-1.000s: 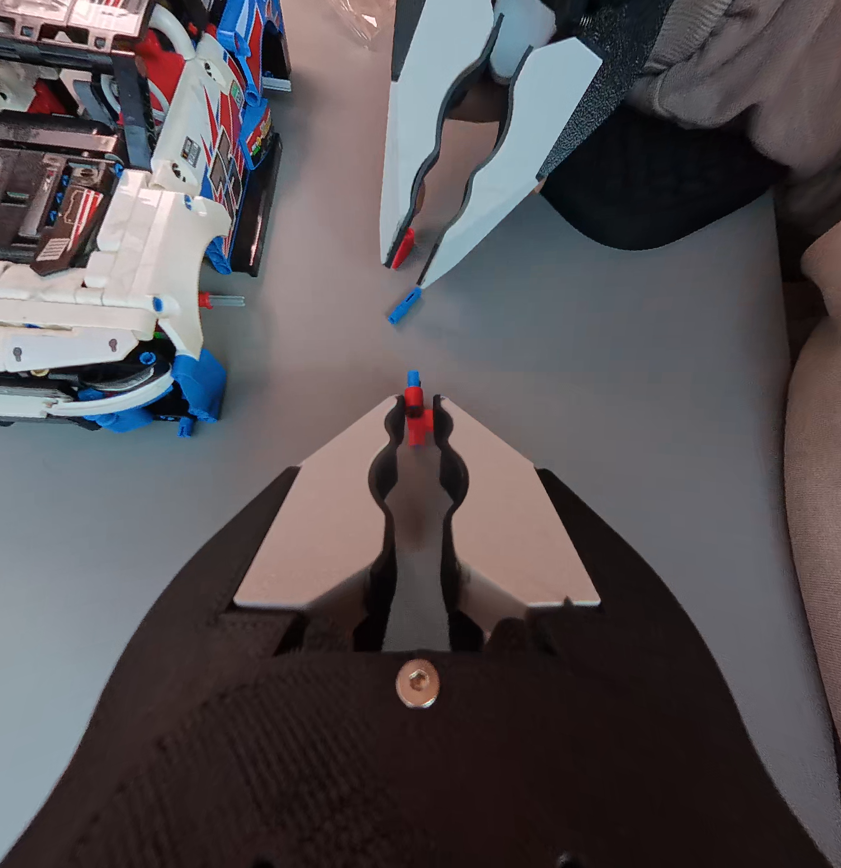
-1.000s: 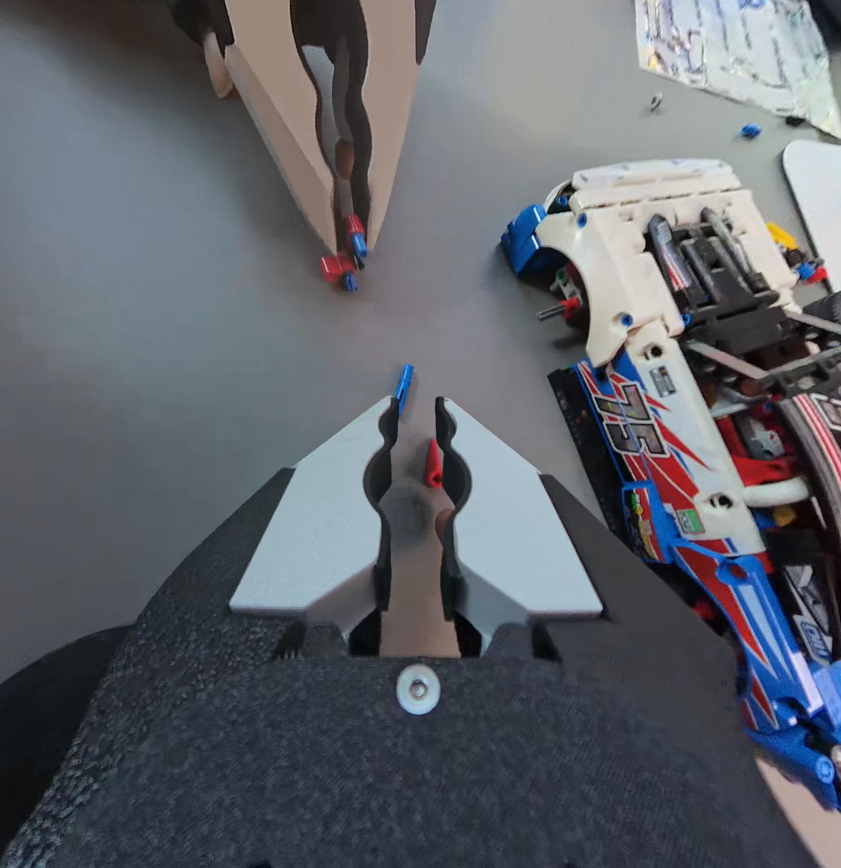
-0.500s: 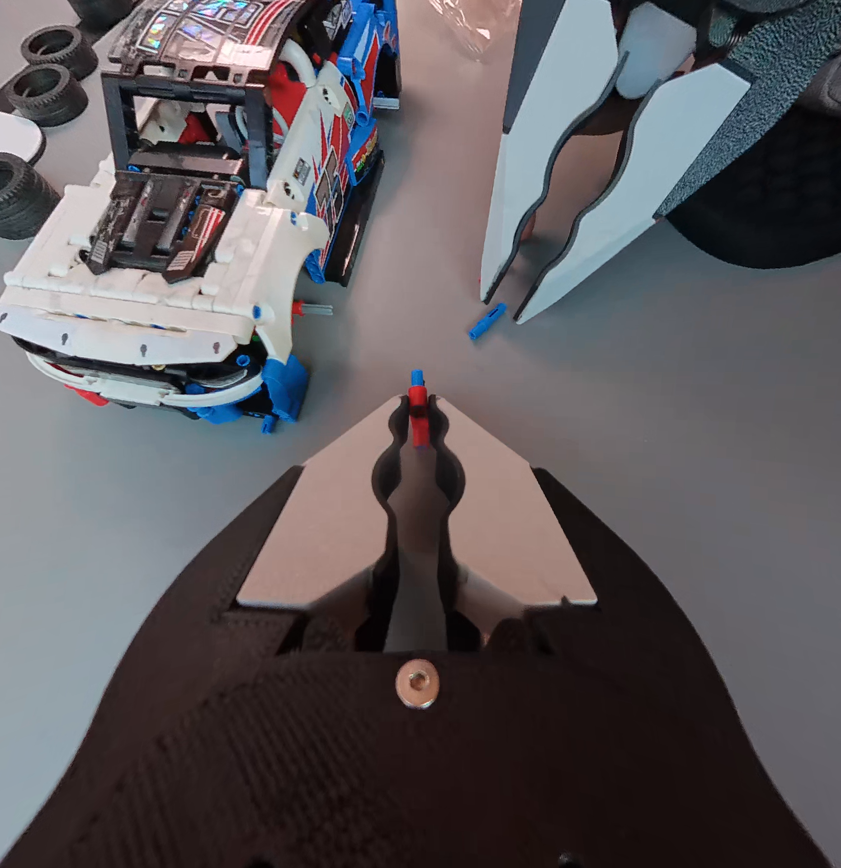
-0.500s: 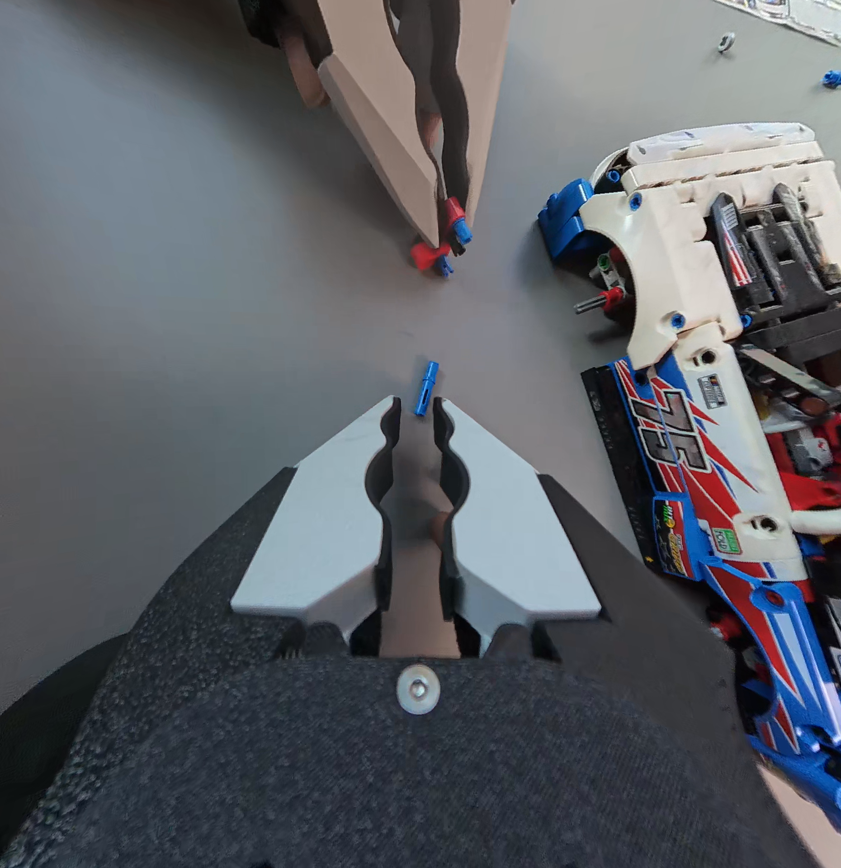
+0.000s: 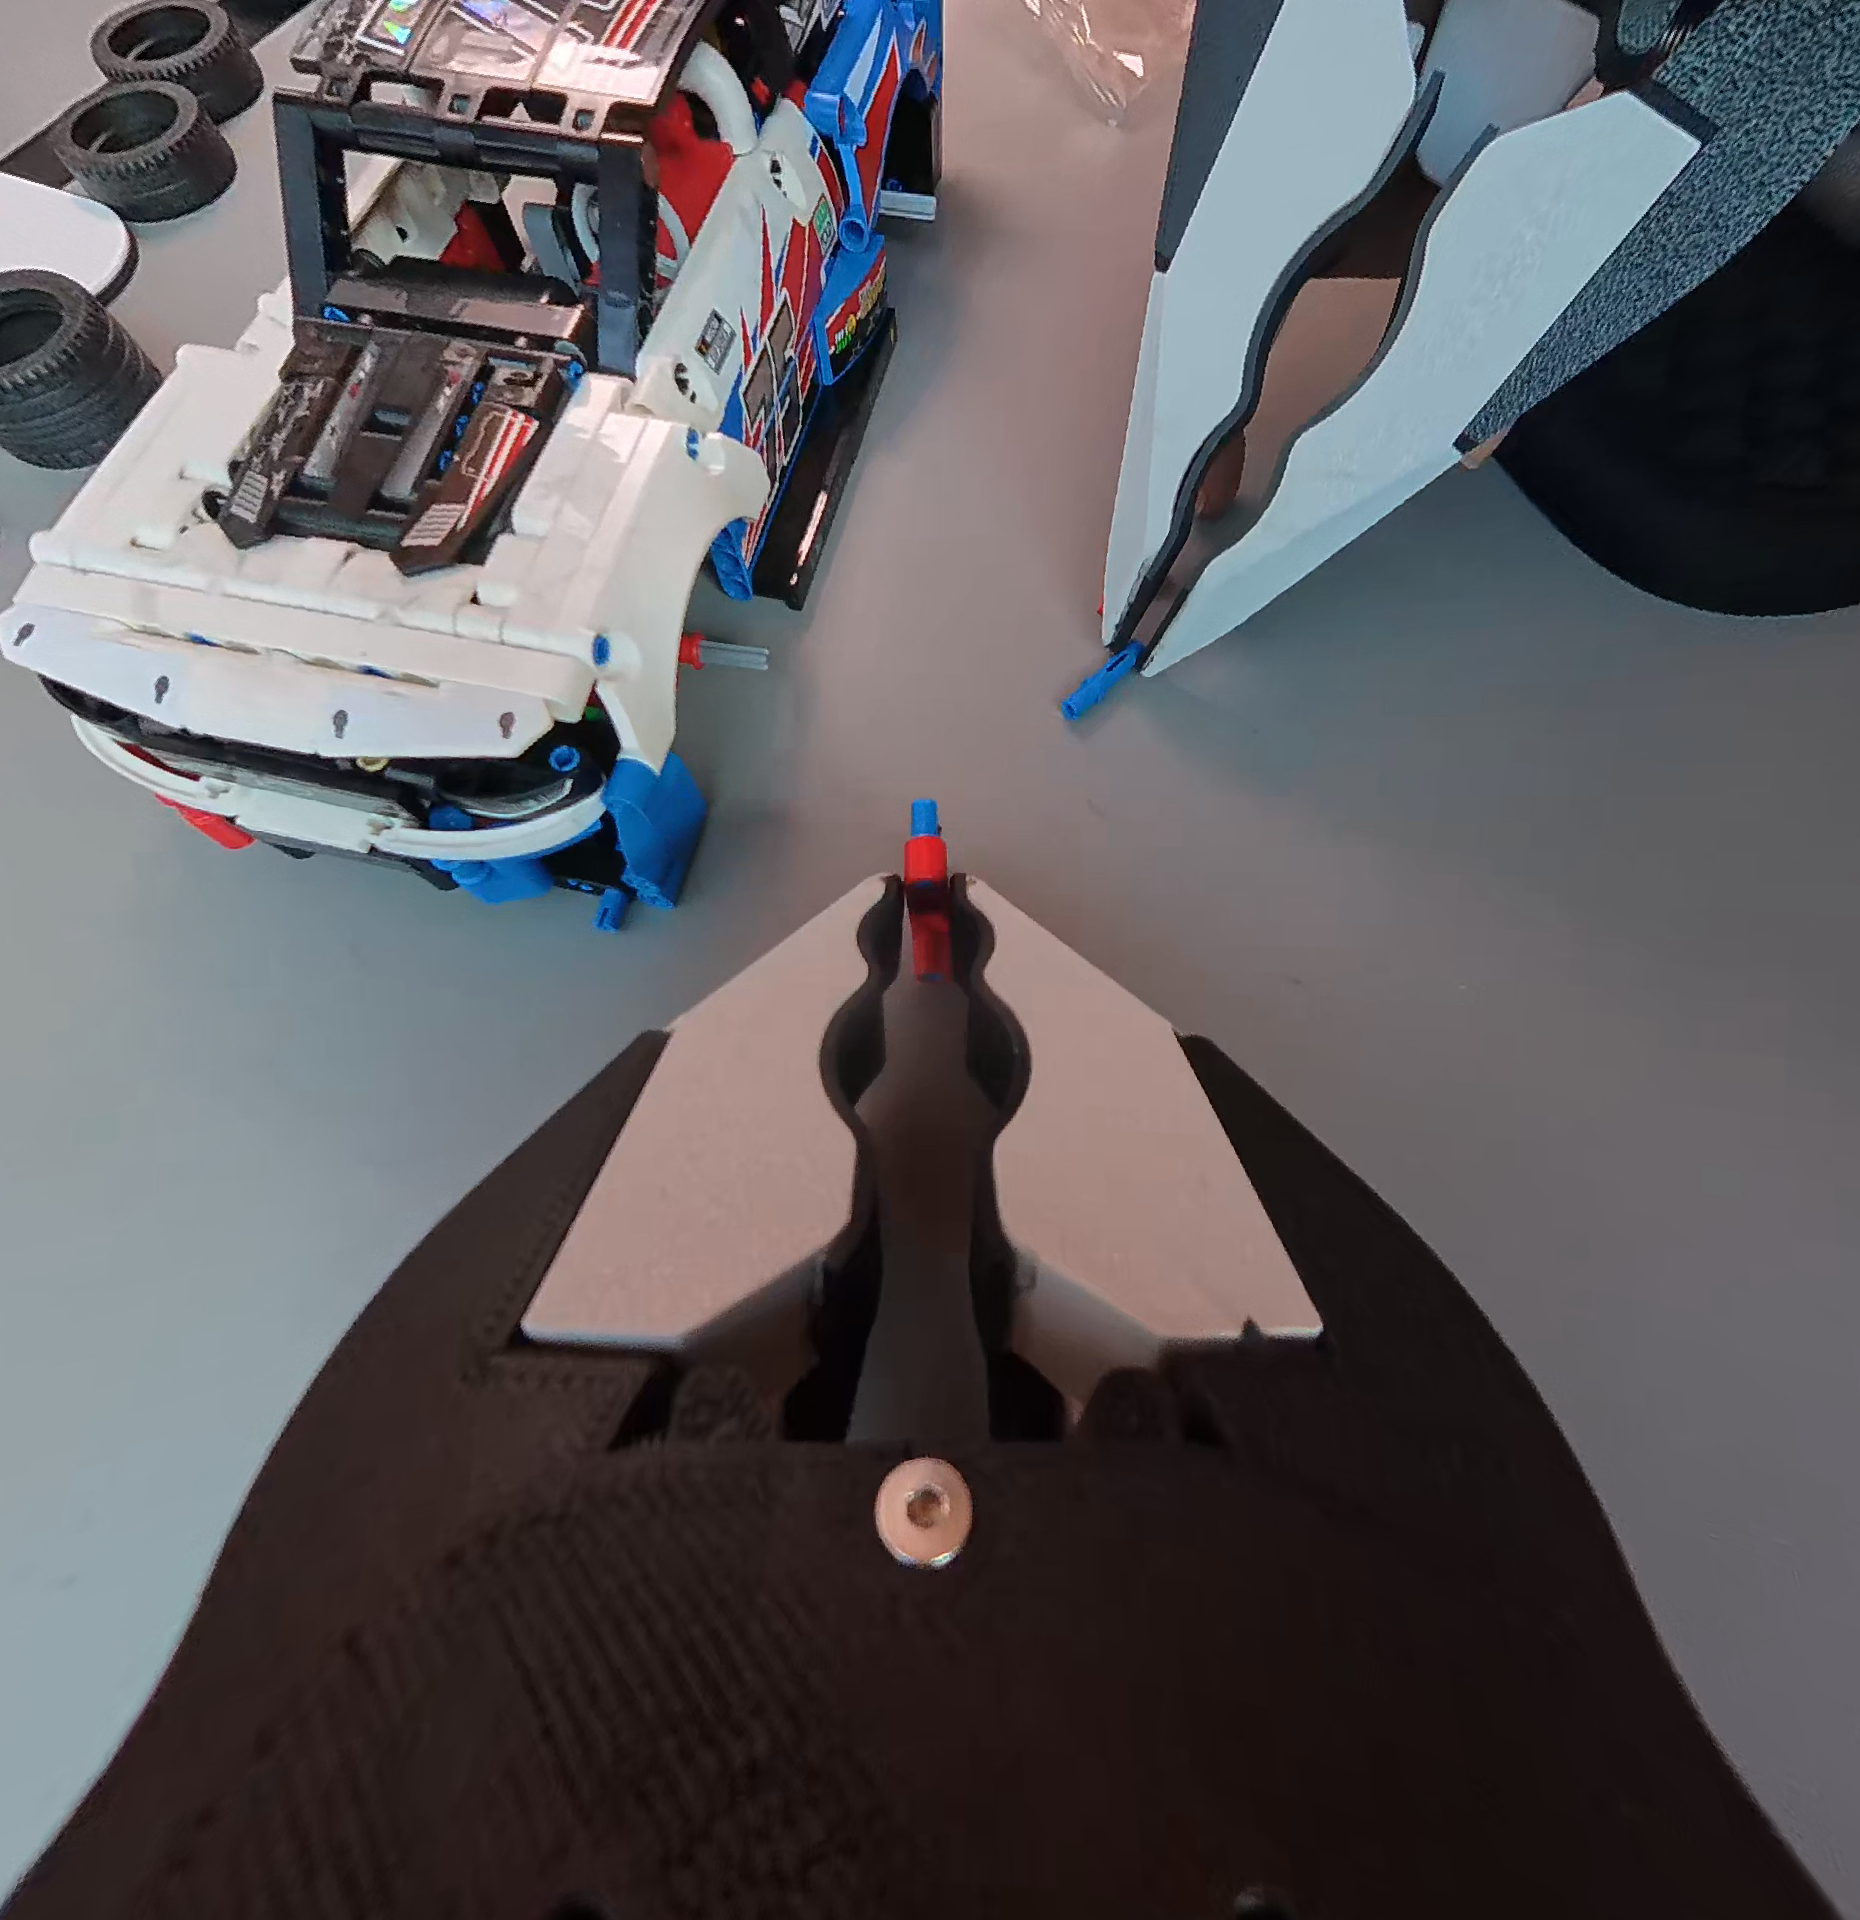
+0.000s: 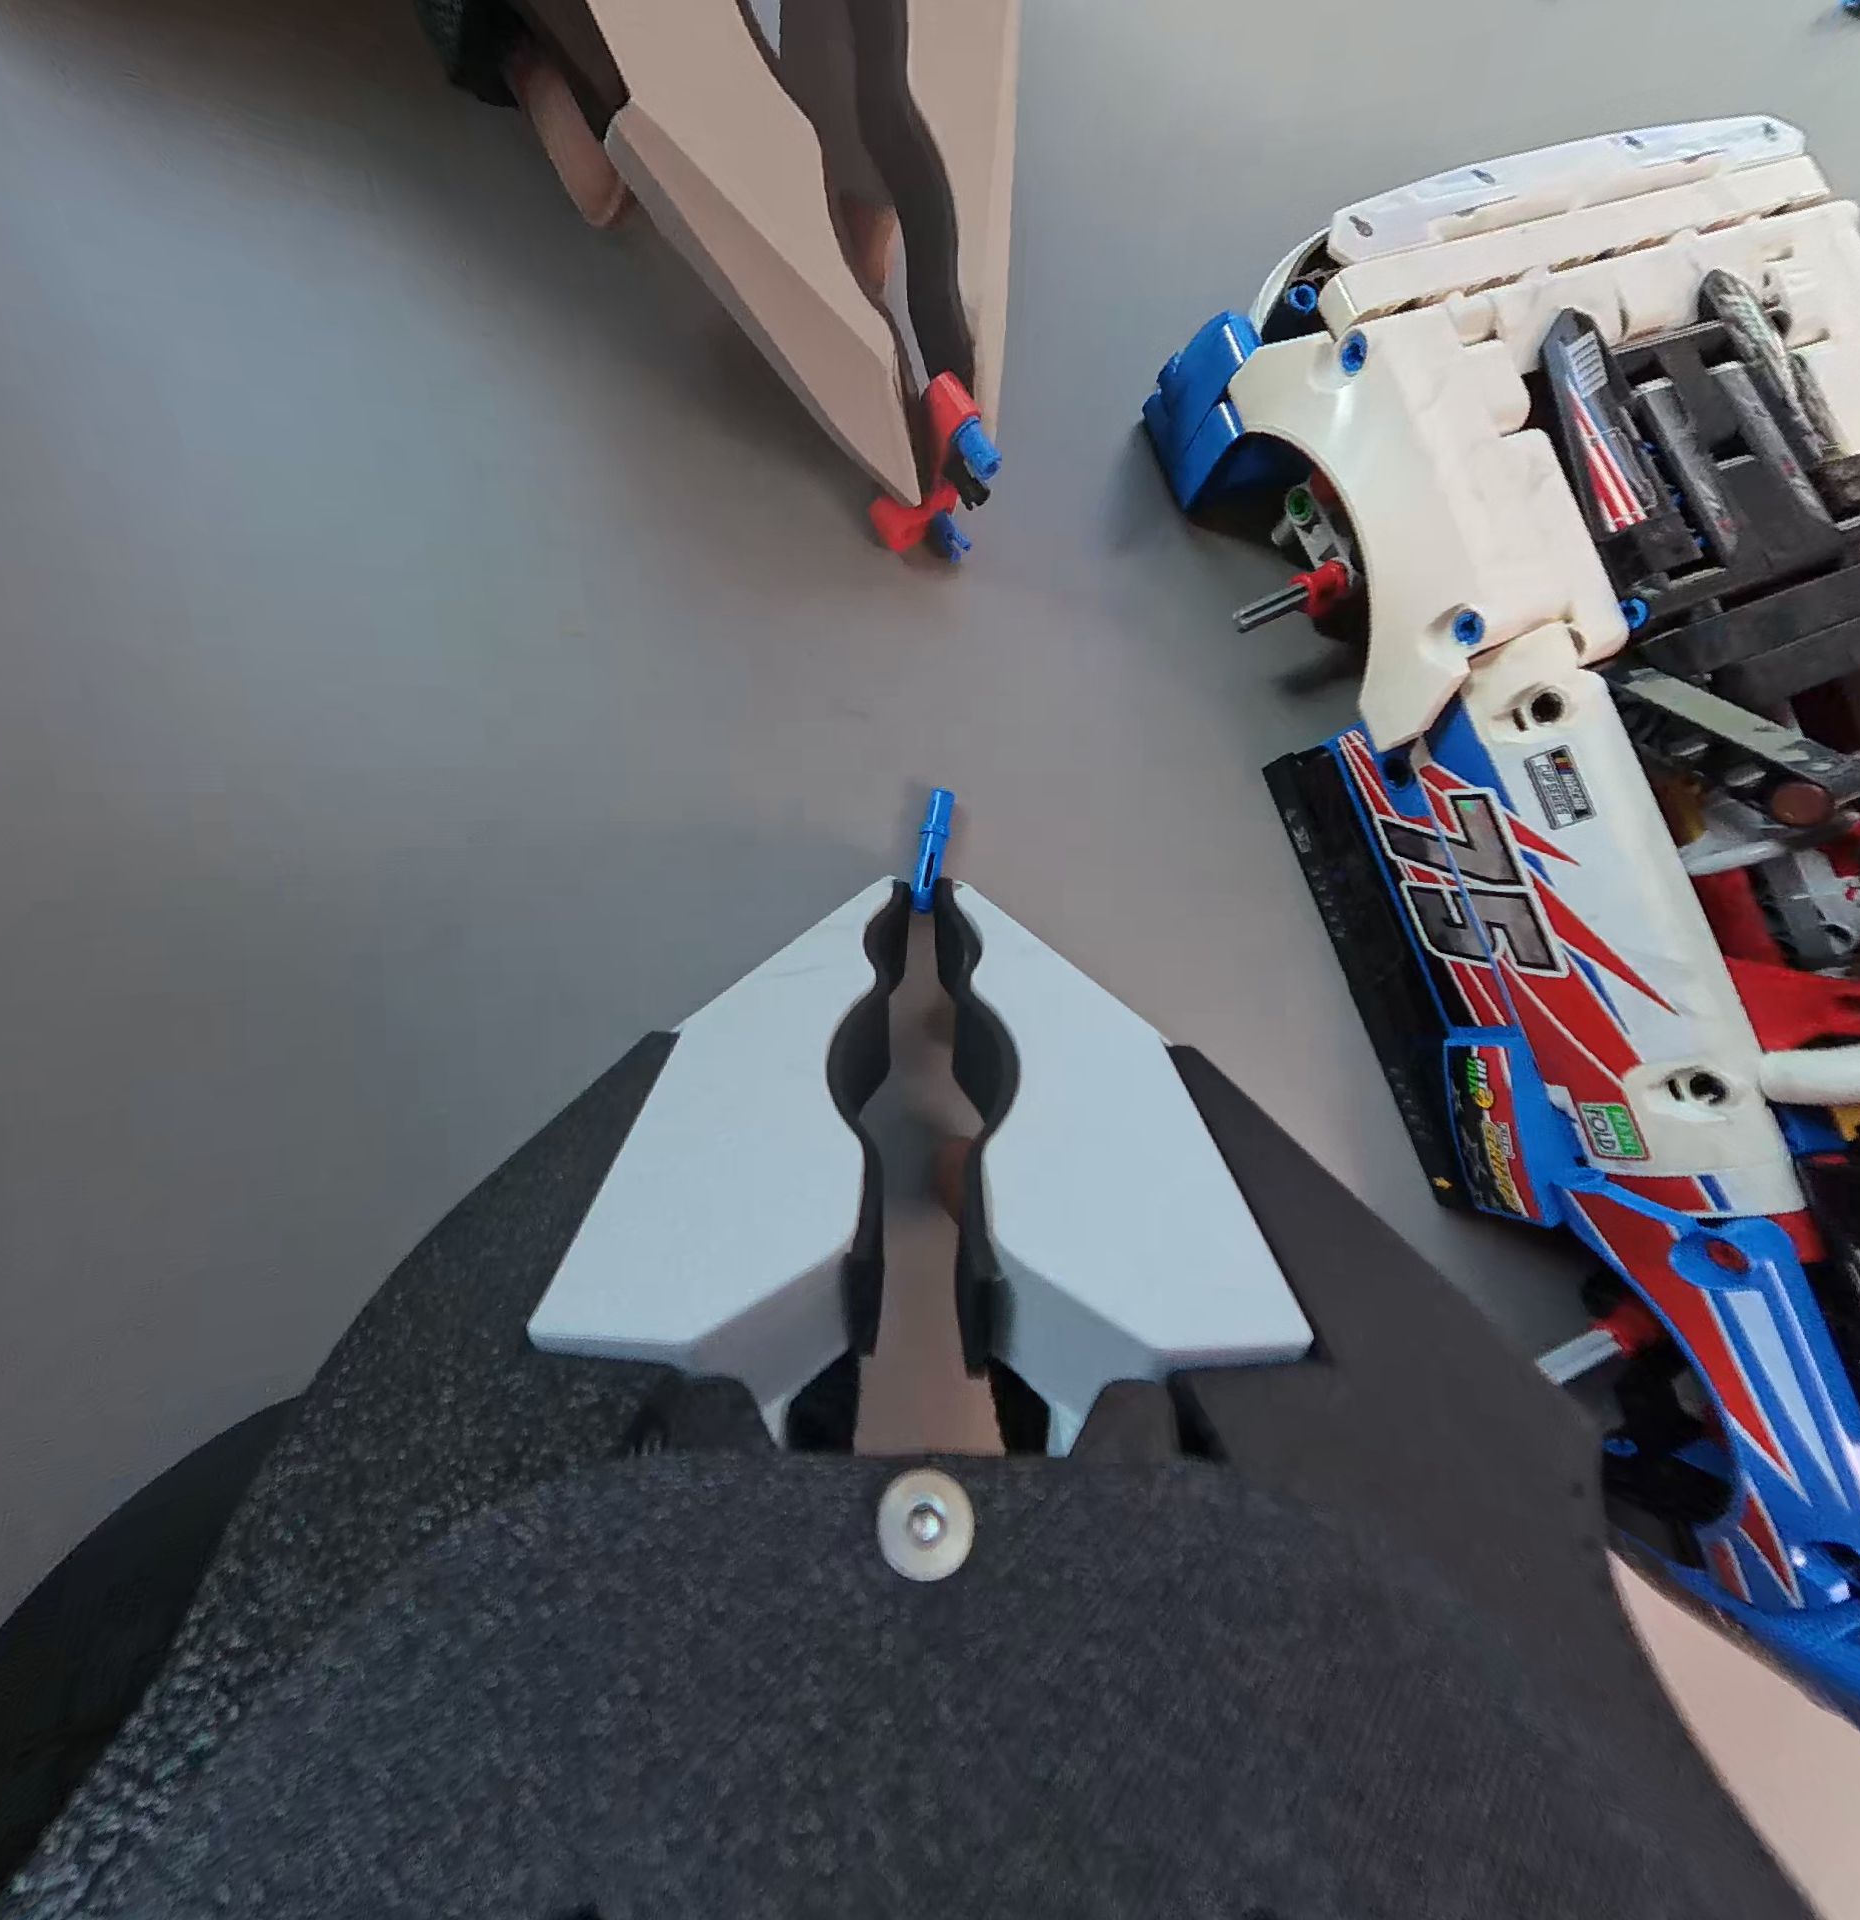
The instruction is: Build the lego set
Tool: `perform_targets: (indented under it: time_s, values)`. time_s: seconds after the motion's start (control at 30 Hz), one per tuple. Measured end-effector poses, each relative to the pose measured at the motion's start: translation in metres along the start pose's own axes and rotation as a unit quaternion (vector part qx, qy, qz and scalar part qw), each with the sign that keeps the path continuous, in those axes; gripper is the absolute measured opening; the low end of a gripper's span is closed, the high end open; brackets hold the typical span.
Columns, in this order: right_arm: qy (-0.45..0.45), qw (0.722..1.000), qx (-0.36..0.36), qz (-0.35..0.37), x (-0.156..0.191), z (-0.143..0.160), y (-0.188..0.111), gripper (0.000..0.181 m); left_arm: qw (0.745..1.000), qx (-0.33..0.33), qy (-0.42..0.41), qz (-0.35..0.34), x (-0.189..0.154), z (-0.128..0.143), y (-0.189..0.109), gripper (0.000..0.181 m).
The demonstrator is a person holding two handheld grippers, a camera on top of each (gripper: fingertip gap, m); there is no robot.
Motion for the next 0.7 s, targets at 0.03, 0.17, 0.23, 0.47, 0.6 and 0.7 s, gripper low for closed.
perform_targets:
  time_s: [0.03, 0.17, 0.23, 0.47, 0.6, 0.7]
  values:
    - [0.0, 1.0, -0.001, 0.0, 0.0, 0.0, 0.0, 0.002, 1.0, -0.001, 0.0, 0.0, 0.0, 0.0, 0.0, 0.006]
    - [0.0, 1.0, -0.005, 0.002, 0.0, 0.0, 0.0, 0.002, 1.0, -0.004, -0.002, -0.001, 0.001, 0.0, -0.001, 0.006]
    - [0.0, 1.0, -0.009, 0.004, 0.0, 0.0, -0.001, 0.002, 1.0, -0.007, -0.003, -0.003, 0.002, 0.0, -0.001, 0.005]
    - [0.0, 1.0, -0.024, 0.011, 0.0, 0.0, -0.002, 0.002, 1.0, -0.003, -0.008, -0.02, 0.007, 0.001, -0.001, 0.005]
    - [0.003, 0.999, -0.034, 0.012, -0.001, 0.001, -0.003, 0.002, 0.999, 0.002, -0.024, -0.043, 0.016, 0.004, -0.002, 0.005]
    - [0.004, 0.999, -0.038, 0.011, -0.001, 0.001, -0.003, 0.002, 0.998, -0.001, -0.033, -0.051, 0.022, 0.005, -0.004, 0.005]
Point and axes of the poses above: each gripper's, where its closed fingertips meet, y out along the fingers, z out of its underside, x = y × z across the jaws, the point moved 3 cm from there along -y, back along the fingers, and after that the axes turned 11 degrees about -z, right-handed, at the moved point
